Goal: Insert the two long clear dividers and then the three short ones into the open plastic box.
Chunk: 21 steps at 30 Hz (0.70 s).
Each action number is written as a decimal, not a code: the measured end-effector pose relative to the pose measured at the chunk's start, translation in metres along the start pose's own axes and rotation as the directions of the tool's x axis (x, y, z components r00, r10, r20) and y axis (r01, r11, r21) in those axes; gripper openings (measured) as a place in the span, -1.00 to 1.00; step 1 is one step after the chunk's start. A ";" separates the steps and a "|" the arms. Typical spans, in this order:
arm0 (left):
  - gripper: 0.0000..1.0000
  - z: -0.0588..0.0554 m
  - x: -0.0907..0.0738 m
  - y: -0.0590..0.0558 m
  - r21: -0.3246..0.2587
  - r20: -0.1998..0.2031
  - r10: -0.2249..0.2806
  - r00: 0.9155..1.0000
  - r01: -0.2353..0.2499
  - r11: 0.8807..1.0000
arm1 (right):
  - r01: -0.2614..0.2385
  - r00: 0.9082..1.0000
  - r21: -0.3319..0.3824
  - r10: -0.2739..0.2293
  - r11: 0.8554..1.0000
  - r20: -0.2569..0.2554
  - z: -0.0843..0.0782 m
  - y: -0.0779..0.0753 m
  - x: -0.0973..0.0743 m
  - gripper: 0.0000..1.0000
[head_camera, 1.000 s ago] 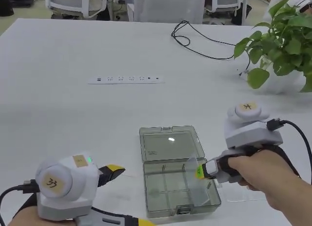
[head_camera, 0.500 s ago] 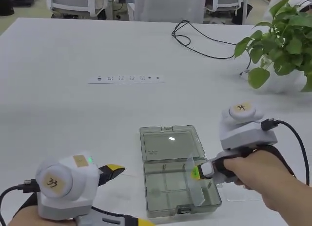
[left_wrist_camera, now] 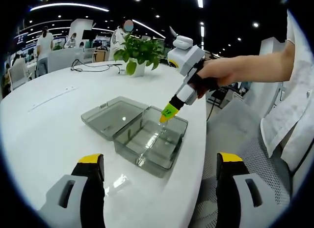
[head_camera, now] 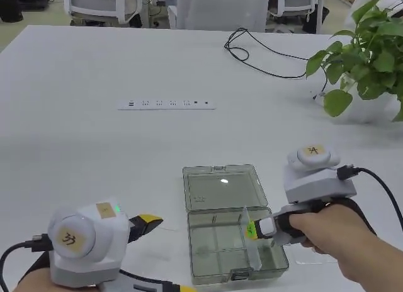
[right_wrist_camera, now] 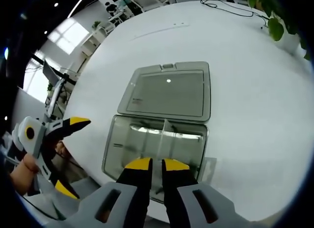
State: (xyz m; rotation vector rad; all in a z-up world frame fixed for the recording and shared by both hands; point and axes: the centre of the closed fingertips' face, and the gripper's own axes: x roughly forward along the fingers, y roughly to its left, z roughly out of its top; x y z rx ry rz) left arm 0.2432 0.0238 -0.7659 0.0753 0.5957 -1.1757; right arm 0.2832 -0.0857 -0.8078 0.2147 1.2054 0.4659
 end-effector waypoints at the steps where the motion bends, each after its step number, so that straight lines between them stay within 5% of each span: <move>1: 0.95 0.000 0.000 0.000 0.000 0.000 0.000 1.000 0.000 1.000 | -0.002 1.000 0.001 0.002 1.000 0.001 0.000 0.000 0.000 -0.81; 21: 0.93 -0.002 -0.002 0.002 -0.011 -0.005 0.014 1.000 -0.014 1.000 | -0.043 0.998 -0.011 0.044 0.999 0.033 -0.002 -0.001 0.005 -0.80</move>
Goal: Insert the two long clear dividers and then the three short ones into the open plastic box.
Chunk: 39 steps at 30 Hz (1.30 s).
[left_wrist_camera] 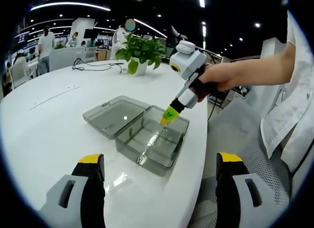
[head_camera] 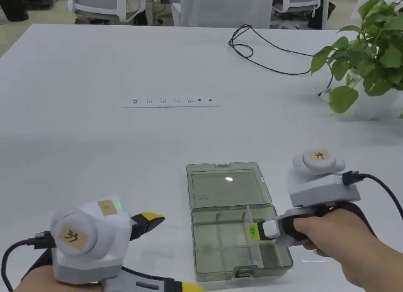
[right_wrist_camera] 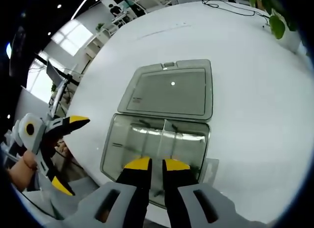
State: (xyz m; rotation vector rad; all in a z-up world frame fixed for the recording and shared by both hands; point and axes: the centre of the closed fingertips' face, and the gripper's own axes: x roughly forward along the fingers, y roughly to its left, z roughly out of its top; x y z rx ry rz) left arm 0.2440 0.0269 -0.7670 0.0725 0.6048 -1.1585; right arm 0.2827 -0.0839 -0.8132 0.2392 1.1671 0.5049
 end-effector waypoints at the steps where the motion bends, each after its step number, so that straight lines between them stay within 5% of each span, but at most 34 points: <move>1: 0.93 0.000 0.000 0.000 0.000 0.000 0.001 1.000 -0.001 1.000 | -0.007 1.000 0.004 0.007 1.000 0.013 0.002 0.001 -0.001 -0.80; 12: 0.93 0.004 -0.002 -0.001 -0.007 0.001 0.021 1.000 -0.021 1.000 | -0.105 0.985 -0.038 0.109 0.994 0.136 0.026 0.008 -0.028 -0.60; 22: 0.91 0.004 -0.007 0.004 -0.024 -0.009 0.071 0.997 -0.071 0.997 | -0.161 0.959 -0.218 0.205 0.963 0.197 0.039 0.011 -0.056 -0.35; 31: 0.86 0.001 -0.014 0.013 -0.067 -0.034 0.143 0.989 -0.145 0.987 | -0.181 0.941 -0.422 0.281 0.888 0.188 0.032 0.008 -0.077 -0.03; 39: 0.79 -0.008 -0.018 0.021 -0.130 -0.082 0.207 0.975 -0.217 0.968 | -0.183 0.917 -0.567 0.348 0.803 0.197 0.023 0.011 -0.093 0.26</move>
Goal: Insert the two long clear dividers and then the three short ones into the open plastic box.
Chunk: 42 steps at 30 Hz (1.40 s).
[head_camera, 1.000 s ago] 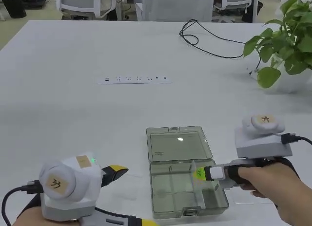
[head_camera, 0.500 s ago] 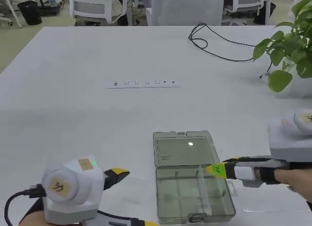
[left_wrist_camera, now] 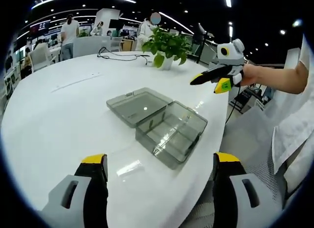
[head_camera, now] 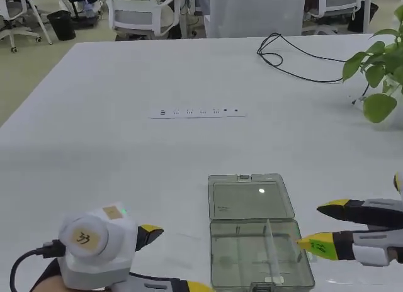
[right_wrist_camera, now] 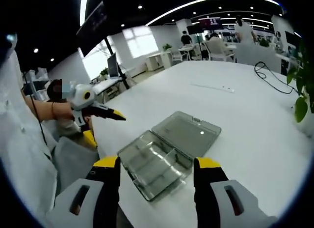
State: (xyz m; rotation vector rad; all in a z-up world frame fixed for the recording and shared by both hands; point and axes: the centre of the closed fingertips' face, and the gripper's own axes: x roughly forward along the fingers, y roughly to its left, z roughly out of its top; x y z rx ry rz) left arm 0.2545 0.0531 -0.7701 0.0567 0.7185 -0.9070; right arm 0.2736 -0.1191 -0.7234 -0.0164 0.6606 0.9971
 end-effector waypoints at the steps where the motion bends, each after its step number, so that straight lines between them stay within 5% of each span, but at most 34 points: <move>1: 0.77 -0.002 0.000 0.001 -0.002 -0.015 0.010 1.000 -0.010 1.000 | -0.005 1.000 -0.008 0.005 1.000 0.003 -0.001 0.001 -0.002 0.30; 10: 0.61 -0.018 0.007 0.014 -0.083 -0.089 0.087 0.992 -0.094 0.992 | -0.026 0.999 -0.110 0.030 0.994 0.028 -0.017 -0.002 -0.024 0.56; 18: 0.45 -0.038 0.017 0.023 -0.124 -0.191 0.145 0.971 -0.170 0.978 | -0.032 0.999 -0.163 0.033 0.986 0.004 -0.040 -0.008 -0.033 0.69; 22: 0.37 -0.050 0.021 0.030 -0.109 -0.265 0.192 0.945 -0.227 0.968 | -0.026 1.000 -0.145 0.028 0.989 0.006 -0.046 -0.010 -0.038 0.68; 27: 0.24 -0.057 0.027 0.031 -0.083 -0.313 0.224 0.923 -0.262 0.962 | -0.017 1.000 -0.133 0.019 0.991 0.017 -0.048 -0.011 -0.041 0.66; 29: 0.18 -0.062 0.027 0.032 -0.059 -0.347 0.246 0.905 -0.283 0.957 | -0.014 1.000 -0.133 0.018 0.991 0.023 -0.048 -0.012 -0.042 0.66; 42: -0.19 -0.071 0.028 0.043 0.040 -0.427 0.333 0.840 -0.351 0.936 | -0.010 0.998 -0.122 0.017 0.992 0.054 -0.047 -0.013 -0.043 0.63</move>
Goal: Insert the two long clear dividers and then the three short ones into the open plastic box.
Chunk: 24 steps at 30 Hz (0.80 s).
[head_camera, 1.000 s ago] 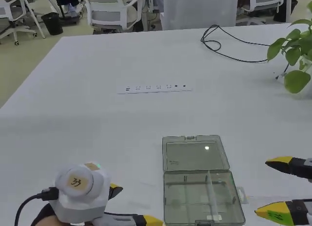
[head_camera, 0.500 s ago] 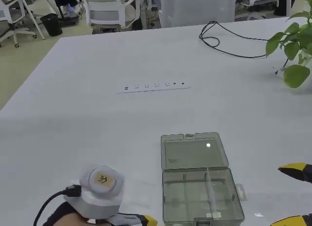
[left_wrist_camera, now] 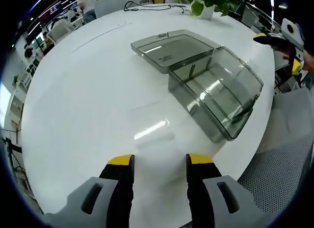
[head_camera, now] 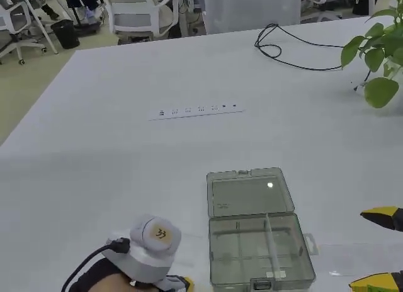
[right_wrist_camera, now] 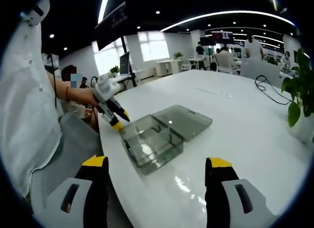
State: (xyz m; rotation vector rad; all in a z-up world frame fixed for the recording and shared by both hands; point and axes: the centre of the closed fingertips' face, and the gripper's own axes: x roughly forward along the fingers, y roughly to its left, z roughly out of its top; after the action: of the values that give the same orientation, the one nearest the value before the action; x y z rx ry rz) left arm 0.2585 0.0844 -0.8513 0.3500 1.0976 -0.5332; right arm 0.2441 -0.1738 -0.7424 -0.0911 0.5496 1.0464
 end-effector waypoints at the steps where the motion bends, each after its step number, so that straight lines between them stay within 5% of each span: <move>1: -0.19 0.000 0.000 0.000 -0.016 -0.004 -0.002 1.000 0.002 1.000 | 0.000 1.000 0.000 0.000 1.000 0.000 -0.001 0.000 0.000 0.63; 17: -0.36 -0.003 -0.001 0.007 0.017 -0.061 -0.020 0.998 0.021 1.000 | 0.013 1.000 -0.001 -0.013 1.000 -0.015 -0.015 0.005 0.000 0.62; 24: -0.37 -0.004 -0.001 0.007 0.014 -0.057 -0.037 0.998 0.038 0.999 | 0.017 1.000 0.004 -0.017 1.000 -0.023 -0.023 0.009 0.001 0.62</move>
State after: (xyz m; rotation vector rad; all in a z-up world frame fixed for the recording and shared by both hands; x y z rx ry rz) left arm 0.2594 0.0927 -0.8516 0.3599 1.1569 -0.5675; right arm 0.2287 -0.1757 -0.7610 -0.1044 0.5710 1.0292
